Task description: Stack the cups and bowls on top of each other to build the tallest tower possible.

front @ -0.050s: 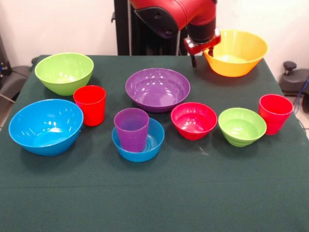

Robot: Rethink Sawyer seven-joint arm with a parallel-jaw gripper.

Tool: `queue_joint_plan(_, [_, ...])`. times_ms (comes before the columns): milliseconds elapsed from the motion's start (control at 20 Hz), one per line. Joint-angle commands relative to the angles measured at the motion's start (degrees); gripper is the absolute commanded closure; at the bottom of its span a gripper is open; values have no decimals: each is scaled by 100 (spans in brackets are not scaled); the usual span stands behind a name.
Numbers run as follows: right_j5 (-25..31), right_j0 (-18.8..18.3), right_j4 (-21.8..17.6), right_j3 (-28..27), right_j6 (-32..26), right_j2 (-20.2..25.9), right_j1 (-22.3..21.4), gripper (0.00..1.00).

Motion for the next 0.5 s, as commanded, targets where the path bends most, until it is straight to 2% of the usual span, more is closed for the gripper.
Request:
queue_joint_plan(50, [-185, -98, -216, -156, -842, 340, -14, 0])
queue_joint_plan(500, [-203, -110, -287, -201, -864, 383, 42, 0])
